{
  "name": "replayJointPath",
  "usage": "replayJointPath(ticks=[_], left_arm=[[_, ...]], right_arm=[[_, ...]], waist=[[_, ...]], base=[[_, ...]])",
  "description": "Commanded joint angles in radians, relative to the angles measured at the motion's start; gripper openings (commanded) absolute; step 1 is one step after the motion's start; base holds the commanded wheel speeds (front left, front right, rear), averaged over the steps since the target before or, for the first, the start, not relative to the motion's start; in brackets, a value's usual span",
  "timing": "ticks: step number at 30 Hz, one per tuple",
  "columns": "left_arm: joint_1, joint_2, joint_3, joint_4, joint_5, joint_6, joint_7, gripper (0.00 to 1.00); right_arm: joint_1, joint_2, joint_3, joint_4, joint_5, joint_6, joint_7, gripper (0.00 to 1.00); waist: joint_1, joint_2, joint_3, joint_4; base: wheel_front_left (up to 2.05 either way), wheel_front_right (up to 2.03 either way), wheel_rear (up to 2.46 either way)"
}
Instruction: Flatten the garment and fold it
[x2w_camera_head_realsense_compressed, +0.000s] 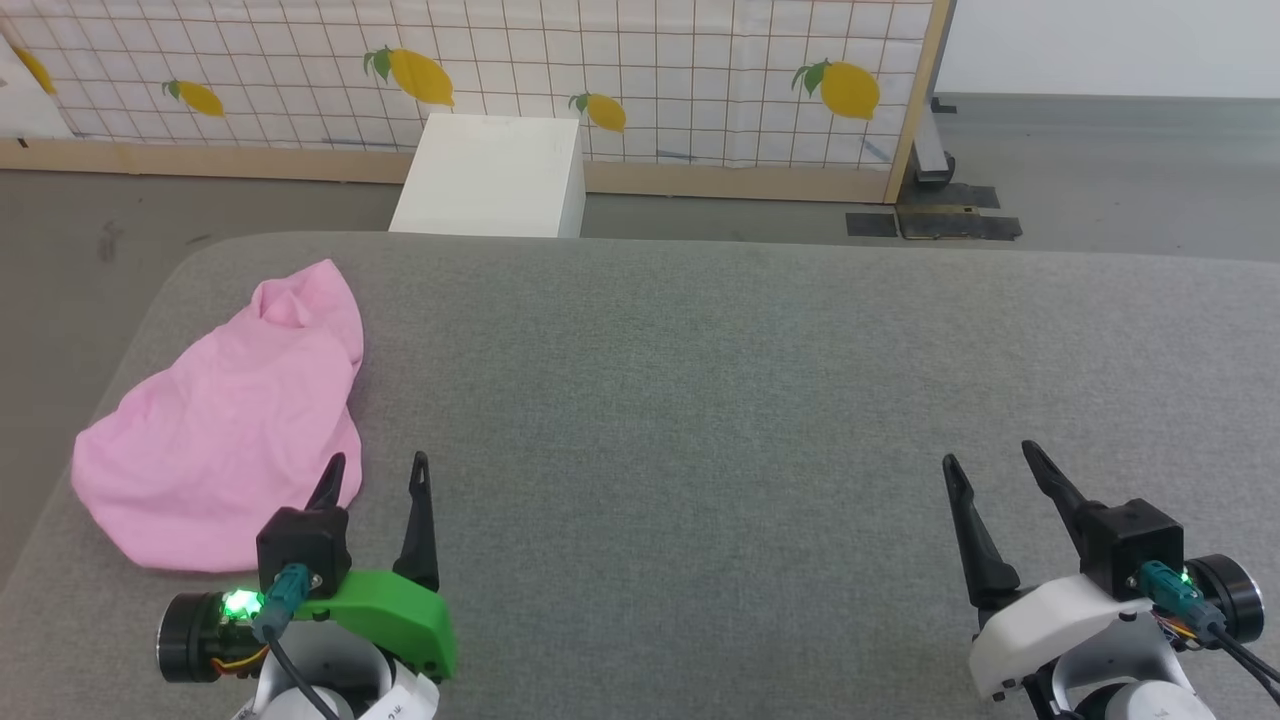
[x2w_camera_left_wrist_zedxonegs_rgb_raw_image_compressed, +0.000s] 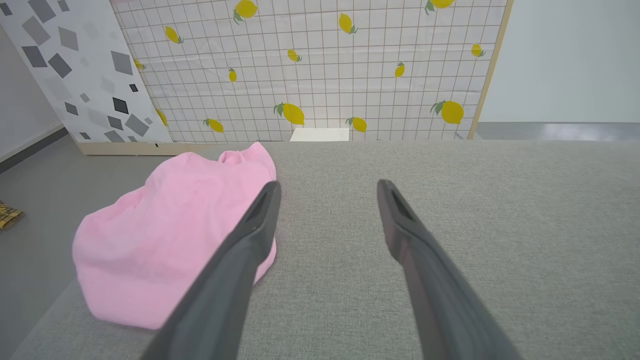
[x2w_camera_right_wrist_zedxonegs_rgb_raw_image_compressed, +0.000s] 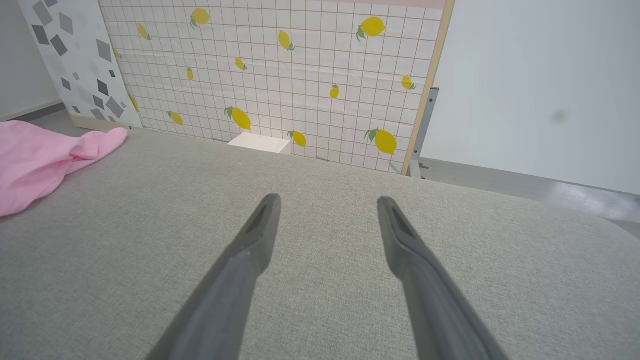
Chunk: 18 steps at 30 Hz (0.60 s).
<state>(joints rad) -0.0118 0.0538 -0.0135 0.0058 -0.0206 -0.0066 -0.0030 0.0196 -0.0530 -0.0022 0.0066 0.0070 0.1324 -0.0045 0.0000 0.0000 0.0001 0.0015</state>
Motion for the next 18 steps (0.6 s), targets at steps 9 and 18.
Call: replayJointPath(ticks=[9,18], left_arm=[[-0.012,0.000,-0.021,0.020,-0.021,0.012,-0.027,1.00],[-0.014,0.005,-0.032,0.030,-0.036,0.021,-0.047,1.00]], right_arm=[[-0.005,0.000,0.002,0.005,0.009,0.000,-0.023,1.00],[-0.008,0.001,0.010,0.013,0.015,0.000,-0.040,1.00]], waist=[[0.0000,0.0000,0.000,0.026],[0.0000,0.0000,-0.003,0.086]], base=[[0.00,0.00,0.00],[0.00,0.00,0.00]])
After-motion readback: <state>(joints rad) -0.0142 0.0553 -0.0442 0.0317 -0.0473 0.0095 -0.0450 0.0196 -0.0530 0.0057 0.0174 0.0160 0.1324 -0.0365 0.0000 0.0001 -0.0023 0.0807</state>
